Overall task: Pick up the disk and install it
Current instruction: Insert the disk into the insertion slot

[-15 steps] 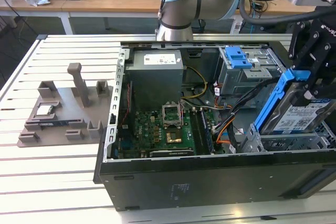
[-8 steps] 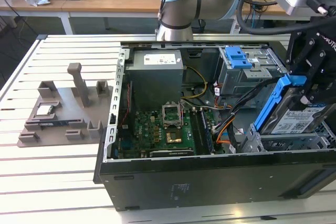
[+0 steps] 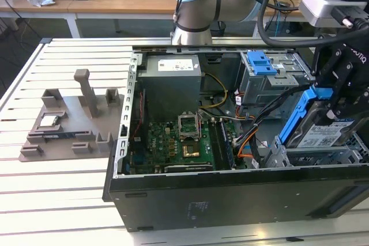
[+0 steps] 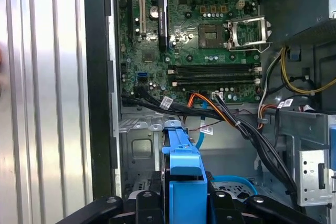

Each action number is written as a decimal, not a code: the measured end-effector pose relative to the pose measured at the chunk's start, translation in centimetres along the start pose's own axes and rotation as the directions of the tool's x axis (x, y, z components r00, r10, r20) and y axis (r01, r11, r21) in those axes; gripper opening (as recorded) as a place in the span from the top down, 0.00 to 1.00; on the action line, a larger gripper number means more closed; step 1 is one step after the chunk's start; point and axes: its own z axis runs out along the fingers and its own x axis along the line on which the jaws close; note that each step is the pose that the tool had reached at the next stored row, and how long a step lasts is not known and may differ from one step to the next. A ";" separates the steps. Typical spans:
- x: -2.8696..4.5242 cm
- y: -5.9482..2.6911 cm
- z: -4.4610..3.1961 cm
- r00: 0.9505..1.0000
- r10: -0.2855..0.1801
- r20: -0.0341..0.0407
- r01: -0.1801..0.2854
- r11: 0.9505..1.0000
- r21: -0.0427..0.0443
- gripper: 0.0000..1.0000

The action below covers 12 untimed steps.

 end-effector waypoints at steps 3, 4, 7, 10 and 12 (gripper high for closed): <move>0.00 0.00 0.02 1.000 0.000 0.000 0.000 1.000 0.000 0.63; 0.00 0.00 0.02 1.000 0.000 0.000 0.000 1.000 0.000 0.63; 0.00 0.00 0.03 1.000 0.000 0.000 0.000 1.000 0.000 0.62; 0.00 0.00 0.04 1.000 0.000 0.000 0.000 1.000 0.000 0.56; 0.00 0.00 0.05 1.000 0.000 0.000 0.000 1.000 0.000 0.56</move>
